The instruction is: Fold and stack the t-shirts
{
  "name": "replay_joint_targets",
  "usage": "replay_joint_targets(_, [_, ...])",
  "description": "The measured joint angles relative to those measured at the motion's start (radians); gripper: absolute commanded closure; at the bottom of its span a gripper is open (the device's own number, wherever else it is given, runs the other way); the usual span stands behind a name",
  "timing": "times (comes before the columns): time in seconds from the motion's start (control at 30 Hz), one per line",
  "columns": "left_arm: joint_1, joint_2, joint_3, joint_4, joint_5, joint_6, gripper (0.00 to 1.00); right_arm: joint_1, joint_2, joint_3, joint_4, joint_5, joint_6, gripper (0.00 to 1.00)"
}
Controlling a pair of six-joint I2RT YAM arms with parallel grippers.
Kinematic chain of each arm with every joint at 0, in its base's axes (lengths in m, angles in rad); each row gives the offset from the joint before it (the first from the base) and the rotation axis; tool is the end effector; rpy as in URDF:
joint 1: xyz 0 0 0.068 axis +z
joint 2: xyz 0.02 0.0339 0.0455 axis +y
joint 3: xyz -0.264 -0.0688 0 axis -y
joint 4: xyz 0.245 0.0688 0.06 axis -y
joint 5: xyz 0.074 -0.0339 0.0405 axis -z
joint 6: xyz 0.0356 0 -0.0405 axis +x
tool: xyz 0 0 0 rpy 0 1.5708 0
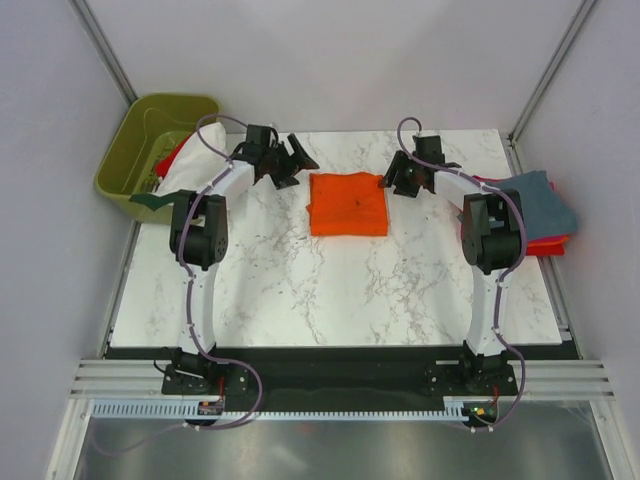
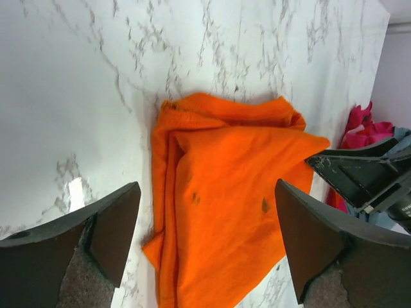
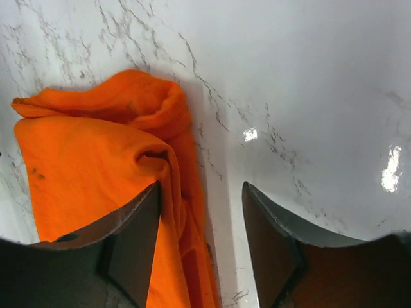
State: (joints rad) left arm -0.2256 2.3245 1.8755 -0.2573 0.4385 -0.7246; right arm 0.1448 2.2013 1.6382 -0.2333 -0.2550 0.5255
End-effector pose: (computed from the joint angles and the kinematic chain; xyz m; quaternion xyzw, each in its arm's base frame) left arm 0.5115 -0.1329 0.1848 -0.1305 0.8813 -0.3627 0.2733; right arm 0.4842 0.0797 0.1692 0.1266 0.9110 0.2344 0.3150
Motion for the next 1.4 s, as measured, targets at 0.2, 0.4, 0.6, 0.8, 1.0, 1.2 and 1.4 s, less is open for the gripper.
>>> replay_joint_targets(0.2, [-0.002, -0.079, -0.211, 0.118, -0.009, 0.043, 0.18, -0.002, -0.02, -0.136, 0.175, -0.04, 0.002, 0.43])
replay_joint_targets(0.4, [-0.007, -0.077, -0.221, 0.168, 0.0, 0.083, 0.33, -0.005, -0.02, -0.146, 0.264, -0.073, 0.001, 0.43])
replay_joint_targets(0.6, [-0.013, -0.067, -0.162, 0.192, -0.003, 0.121, 0.43, -0.005, -0.02, -0.143, 0.302, -0.078, -0.026, 0.55])
replay_joint_targets(0.8, [-0.03, -0.017, -0.1, 0.203, -0.022, 0.149, 0.41, -0.005, -0.006, -0.115, 0.318, -0.083, -0.043, 0.53])
replay_joint_targets(1.0, [-0.05, 0.032, -0.065, 0.181, -0.042, 0.174, 0.43, -0.005, 0.015, -0.109, 0.351, -0.109, -0.043, 0.54])
replay_joint_targets(1.2, [-0.053, 0.041, -0.053, 0.163, -0.048, 0.187, 0.54, -0.005, 0.024, -0.109, 0.37, -0.126, -0.039, 0.49])
replay_joint_targets(1.4, [-0.053, 0.055, -0.019, 0.144, -0.075, 0.193, 0.59, -0.009, 0.024, -0.109, 0.414, -0.152, -0.021, 0.52])
